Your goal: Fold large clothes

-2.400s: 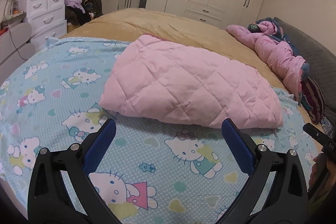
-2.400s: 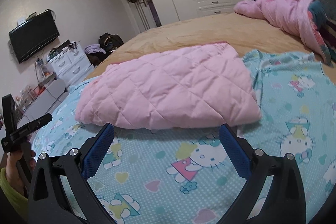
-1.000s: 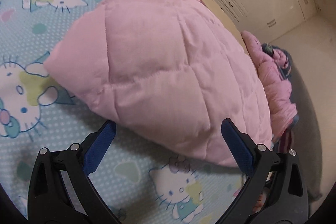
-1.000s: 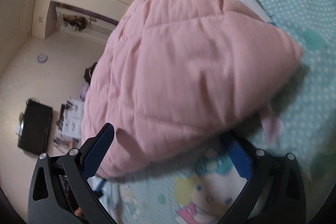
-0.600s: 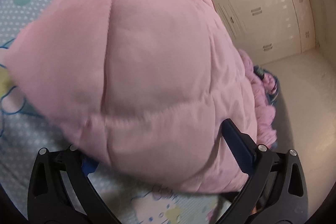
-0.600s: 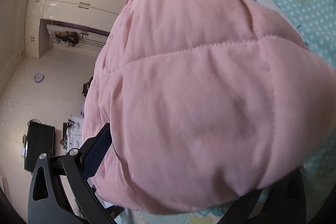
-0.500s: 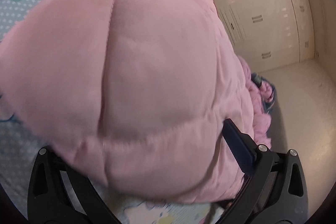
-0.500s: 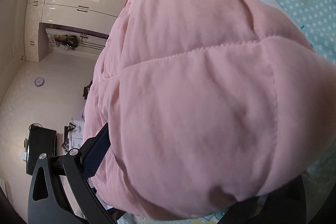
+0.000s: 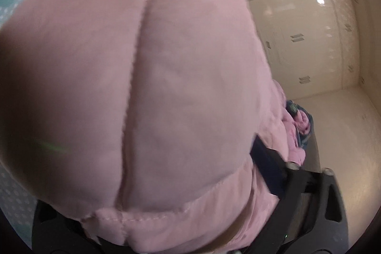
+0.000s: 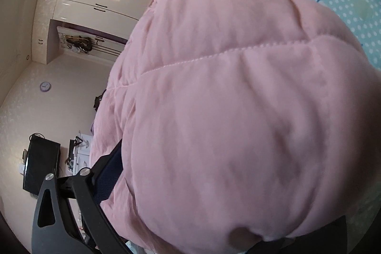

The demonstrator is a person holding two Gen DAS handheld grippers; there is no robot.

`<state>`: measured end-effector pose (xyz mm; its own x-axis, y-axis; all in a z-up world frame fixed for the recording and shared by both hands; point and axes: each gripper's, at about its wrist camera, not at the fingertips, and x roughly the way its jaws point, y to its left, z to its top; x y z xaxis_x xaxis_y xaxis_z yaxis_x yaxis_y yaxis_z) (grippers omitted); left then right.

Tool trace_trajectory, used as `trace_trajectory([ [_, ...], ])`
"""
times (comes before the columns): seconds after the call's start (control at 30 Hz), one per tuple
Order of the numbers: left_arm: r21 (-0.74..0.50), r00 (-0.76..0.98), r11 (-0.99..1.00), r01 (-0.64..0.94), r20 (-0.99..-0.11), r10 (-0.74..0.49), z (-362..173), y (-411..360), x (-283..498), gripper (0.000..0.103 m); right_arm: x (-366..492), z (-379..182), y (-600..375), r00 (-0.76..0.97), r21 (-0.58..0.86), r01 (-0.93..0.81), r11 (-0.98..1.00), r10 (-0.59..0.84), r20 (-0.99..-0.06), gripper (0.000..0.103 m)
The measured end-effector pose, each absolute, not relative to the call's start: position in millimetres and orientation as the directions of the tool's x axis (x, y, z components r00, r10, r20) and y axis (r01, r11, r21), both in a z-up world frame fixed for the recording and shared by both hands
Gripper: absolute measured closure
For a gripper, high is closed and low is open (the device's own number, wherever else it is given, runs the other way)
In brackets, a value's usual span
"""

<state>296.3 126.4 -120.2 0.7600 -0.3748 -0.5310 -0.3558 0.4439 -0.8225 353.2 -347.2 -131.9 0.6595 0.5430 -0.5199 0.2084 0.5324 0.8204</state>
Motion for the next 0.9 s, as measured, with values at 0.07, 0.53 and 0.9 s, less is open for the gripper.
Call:
trace_trajectory([
  [0.07,-0.832,0.768,0.444,-0.331,-0.511,-0.385,-118.3,126.9,294.7,0.035,352.9,-132.0,-348.2,0.668,0.828,0.198,0.525,0.545,-0.506,0.017],
  [0.53,-0.613,0.814,0.774,-0.158,-0.525,-0.249,-56.5,105.2,302.3,0.064,341.2,-53.8,-303.7,0.765,0.519,-0.109,0.848,0.405,-0.501,0.058],
  [0.9,-0.507,0.858,0.859,-0.075,-0.472,-0.204,-14.2,88.2,288.1,0.066,305.1,7.4,-243.3,0.834,0.168,-0.333,0.928,0.373,-0.406,0.063],
])
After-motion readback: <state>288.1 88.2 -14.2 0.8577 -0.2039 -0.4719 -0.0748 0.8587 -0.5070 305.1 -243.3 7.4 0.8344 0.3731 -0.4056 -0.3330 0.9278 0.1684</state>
